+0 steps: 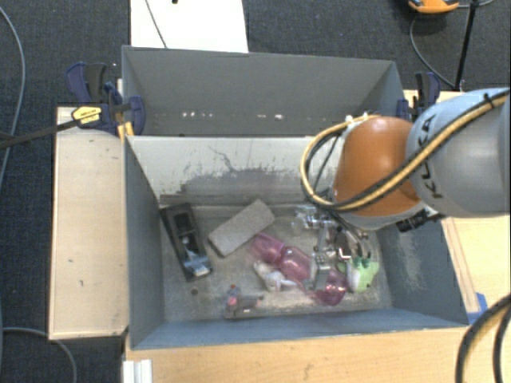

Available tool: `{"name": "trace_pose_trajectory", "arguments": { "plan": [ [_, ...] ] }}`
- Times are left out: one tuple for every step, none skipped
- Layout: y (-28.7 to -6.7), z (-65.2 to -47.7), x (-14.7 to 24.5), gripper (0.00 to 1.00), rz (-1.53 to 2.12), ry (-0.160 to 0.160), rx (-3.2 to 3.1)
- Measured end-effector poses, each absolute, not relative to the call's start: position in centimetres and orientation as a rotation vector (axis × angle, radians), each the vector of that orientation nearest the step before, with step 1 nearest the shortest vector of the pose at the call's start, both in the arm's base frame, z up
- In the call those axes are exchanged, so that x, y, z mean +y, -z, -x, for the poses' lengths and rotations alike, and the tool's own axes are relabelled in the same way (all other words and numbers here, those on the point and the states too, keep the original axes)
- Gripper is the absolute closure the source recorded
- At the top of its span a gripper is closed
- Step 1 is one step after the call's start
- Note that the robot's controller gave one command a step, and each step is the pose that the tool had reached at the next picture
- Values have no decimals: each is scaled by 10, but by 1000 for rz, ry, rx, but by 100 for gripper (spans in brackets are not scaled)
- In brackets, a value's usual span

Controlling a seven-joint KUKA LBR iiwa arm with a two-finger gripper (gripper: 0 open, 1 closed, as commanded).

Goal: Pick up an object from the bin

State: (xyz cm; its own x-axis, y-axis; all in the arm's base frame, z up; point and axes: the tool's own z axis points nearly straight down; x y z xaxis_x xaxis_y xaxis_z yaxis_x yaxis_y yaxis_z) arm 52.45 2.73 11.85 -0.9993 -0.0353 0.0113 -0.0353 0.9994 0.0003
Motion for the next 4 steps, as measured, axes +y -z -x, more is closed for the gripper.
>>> {"name": "trace_pose_trajectory", "arguments": {
  "plan": [
    [-135, -524, 30, 0, -52, 1, -3131],
    [-153, -522, 26, 0, -157, 3, -3143],
    [-112, -540, 38, 0, -153, 0, -3139],
    [-70, -523, 30, 100, -230, 4, -3140]
  ]
}}
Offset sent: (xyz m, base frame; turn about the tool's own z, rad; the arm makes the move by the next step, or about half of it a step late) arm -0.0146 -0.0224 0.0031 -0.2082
